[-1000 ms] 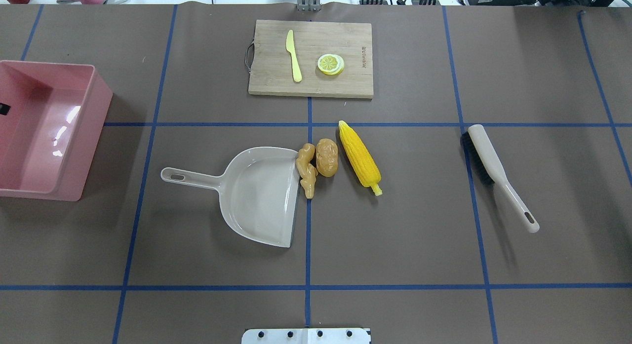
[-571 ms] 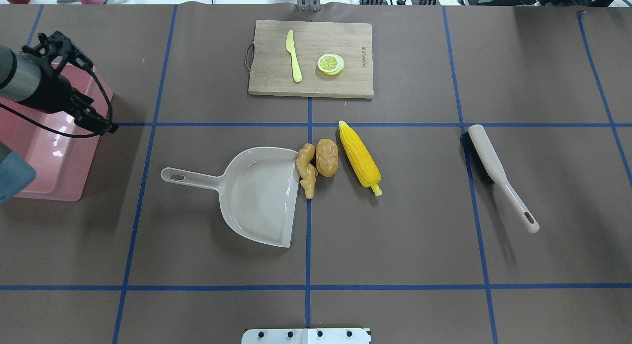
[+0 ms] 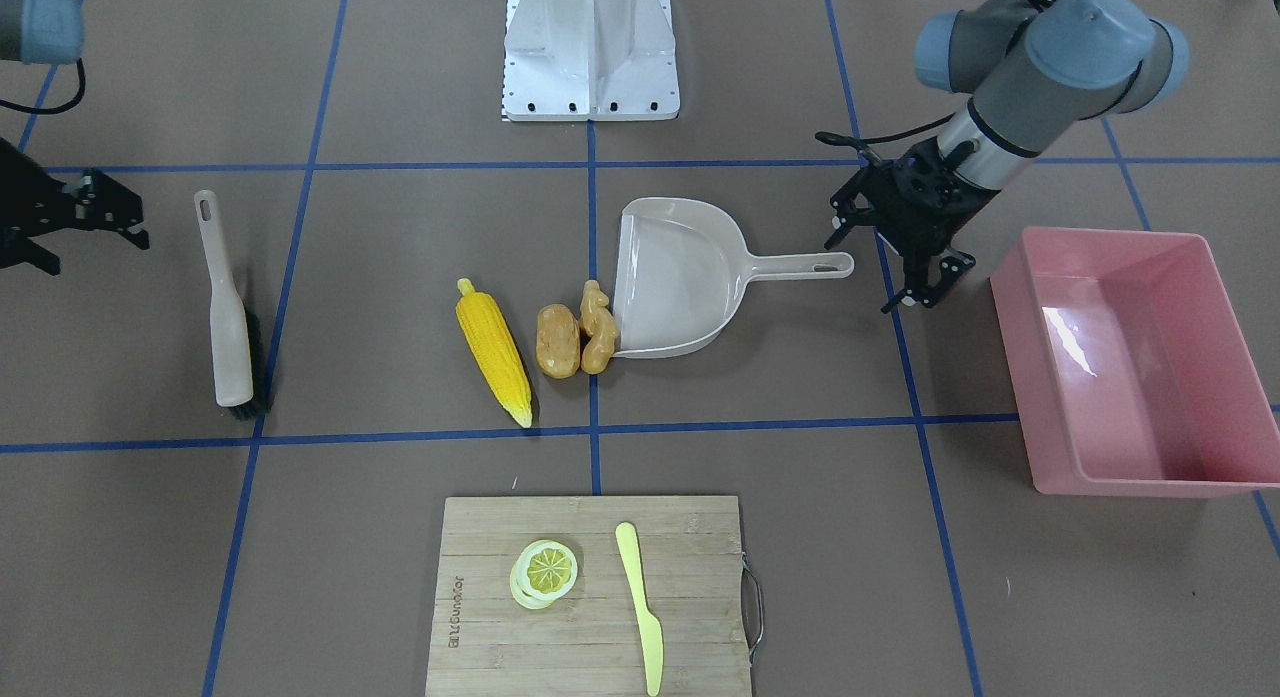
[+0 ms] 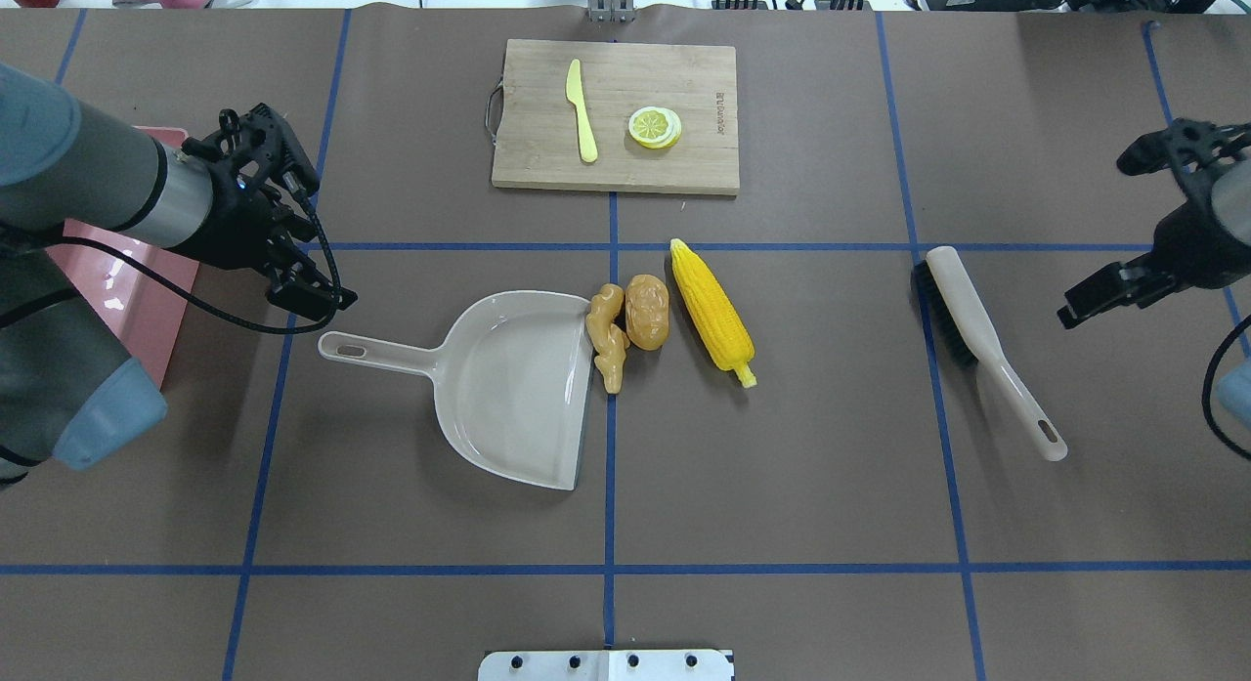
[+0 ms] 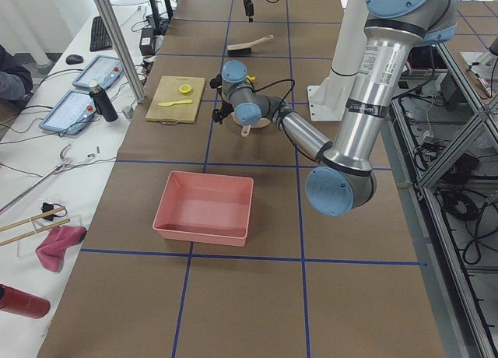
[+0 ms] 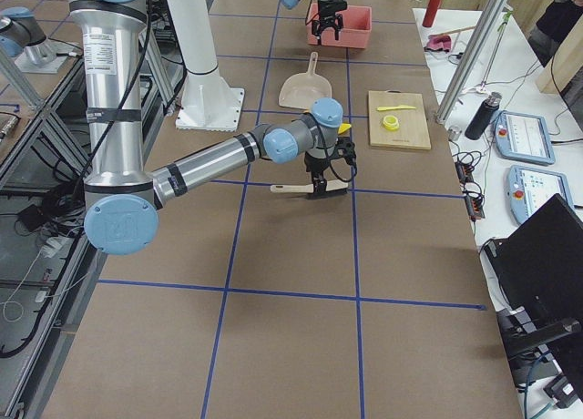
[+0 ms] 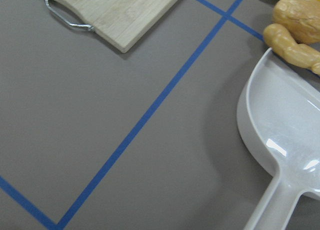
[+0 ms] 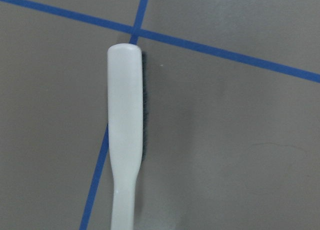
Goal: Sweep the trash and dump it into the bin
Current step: 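Reach the left gripper to the dustpan handle while the right gripper reaches for the brush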
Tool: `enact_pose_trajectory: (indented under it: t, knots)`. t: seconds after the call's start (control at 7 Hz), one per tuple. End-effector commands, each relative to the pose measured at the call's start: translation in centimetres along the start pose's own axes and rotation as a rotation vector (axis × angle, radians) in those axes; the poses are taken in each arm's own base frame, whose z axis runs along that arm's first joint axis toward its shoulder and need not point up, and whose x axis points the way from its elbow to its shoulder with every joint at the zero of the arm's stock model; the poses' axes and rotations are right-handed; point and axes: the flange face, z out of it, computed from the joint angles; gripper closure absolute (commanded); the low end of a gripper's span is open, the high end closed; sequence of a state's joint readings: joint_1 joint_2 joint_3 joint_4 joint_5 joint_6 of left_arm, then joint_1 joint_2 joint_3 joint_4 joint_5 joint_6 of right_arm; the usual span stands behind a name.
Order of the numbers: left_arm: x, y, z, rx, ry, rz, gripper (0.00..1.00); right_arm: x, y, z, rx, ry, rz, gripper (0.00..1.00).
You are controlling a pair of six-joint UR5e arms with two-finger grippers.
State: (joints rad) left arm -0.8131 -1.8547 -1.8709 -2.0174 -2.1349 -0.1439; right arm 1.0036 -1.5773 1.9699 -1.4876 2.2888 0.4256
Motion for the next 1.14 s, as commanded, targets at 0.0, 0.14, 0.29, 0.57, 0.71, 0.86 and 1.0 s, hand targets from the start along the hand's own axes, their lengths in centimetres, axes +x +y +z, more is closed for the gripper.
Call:
enact_pose_trajectory:
  t: [0.0,0.14,0.29,0.57,0.71,0.86,1.0]
  knots:
    - [2.6,-0.5,0.5,0.012,0.024,0.040,0.01,-1.6,3.9,4.6,-0.035,-0.002,-0.057,0.00]
    - [3.3,-0.5,0.7,0.033,0.034,0.195,0.01,-2.7,4.6,5.6,-0.059,-0.004,-0.073,0.00]
    - [3.0,0.7,0.7,0.054,0.020,0.468,0.01,-3.7,5.2,7.3,-0.088,0.006,-0.073,0.00]
    - [1.7,4.8,1.7,-0.019,0.025,0.597,0.01,-4.1,4.9,8.3,-0.101,0.008,-0.073,0.00]
    - [1.7,5.7,1.9,-0.026,0.033,0.597,0.01,-3.7,4.9,8.9,-0.110,0.014,-0.065,0.00]
    - [2.0,6.3,2.6,-0.038,0.051,0.590,0.01,-3.9,4.1,9.5,-0.111,0.016,-0.064,0.01]
    - [2.8,7.0,5.8,-0.081,0.085,0.585,0.01,-3.9,3.6,9.9,-0.114,0.018,-0.058,0.09]
